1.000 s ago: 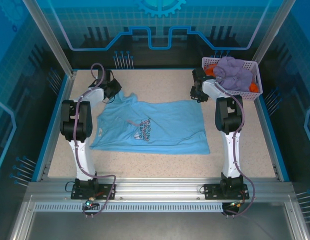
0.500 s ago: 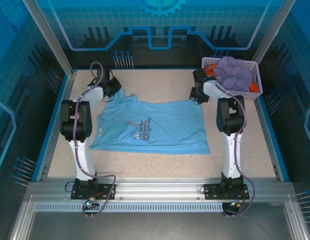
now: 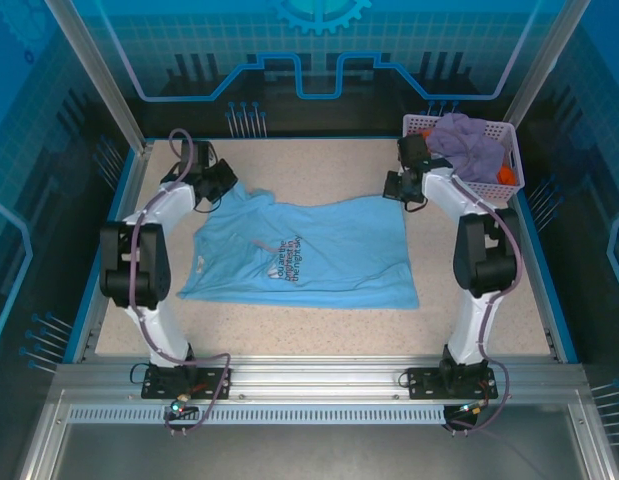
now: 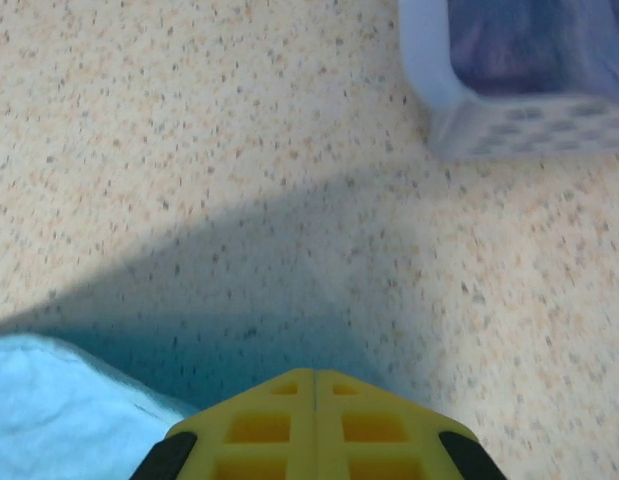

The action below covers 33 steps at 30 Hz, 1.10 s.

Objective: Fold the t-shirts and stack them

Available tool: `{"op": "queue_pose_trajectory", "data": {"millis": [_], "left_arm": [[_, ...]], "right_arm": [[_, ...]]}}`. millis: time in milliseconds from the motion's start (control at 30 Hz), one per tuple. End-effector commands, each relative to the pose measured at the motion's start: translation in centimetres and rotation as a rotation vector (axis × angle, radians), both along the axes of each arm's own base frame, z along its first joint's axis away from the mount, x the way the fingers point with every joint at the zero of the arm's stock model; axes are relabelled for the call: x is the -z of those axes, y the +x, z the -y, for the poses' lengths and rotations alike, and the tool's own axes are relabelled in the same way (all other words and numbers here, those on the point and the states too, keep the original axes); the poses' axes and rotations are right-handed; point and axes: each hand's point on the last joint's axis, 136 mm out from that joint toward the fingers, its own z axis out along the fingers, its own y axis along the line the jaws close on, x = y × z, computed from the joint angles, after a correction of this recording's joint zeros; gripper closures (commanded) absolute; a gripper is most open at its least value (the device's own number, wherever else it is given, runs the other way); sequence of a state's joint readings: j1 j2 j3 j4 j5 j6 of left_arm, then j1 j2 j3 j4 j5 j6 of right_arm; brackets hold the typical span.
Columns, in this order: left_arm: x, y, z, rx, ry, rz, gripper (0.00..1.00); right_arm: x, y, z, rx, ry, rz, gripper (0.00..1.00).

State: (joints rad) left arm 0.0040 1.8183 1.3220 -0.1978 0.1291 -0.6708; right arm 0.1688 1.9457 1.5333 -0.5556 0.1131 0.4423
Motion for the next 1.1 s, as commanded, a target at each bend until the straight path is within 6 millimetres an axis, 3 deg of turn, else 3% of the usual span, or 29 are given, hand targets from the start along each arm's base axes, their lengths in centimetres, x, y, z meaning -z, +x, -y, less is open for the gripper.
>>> {"op": "queue_pose_trajectory", "data": {"millis": [0, 233, 533, 800, 1067], "left_arm": [[-0.5, -3.1, 0.0, 0.002, -0.017, -0.029, 1.00], [0.3, -8.6, -0.4, -0.056, -0.039, -0.105, 1.00], [0.7, -13.8, -1.9, -0.151, -0.082, -0.188, 1.00], [1.9, -15.9, -2.6, -0.190, -0.145, -0.242, 1.00], [1.9, -15.9, -2.8, -0.198, -0.234, -0.252, 0.96]], "right_arm": [[-1.2, -1.6, 0.1, -0.023, 0.047, 0.022, 1.00], [-1.4, -6.0, 0.8, 0.007, 0.088, -0.002, 1.00], [-0.6, -9.2, 2.3, 0.061, 0.097, -0.045, 1.00], [0.3, -10.3, 2.8, 0.084, 0.112, -0.076, 1.00], [1.0, -10.9, 3.0, 0.100, 0.116, -0.102, 1.00]]}}
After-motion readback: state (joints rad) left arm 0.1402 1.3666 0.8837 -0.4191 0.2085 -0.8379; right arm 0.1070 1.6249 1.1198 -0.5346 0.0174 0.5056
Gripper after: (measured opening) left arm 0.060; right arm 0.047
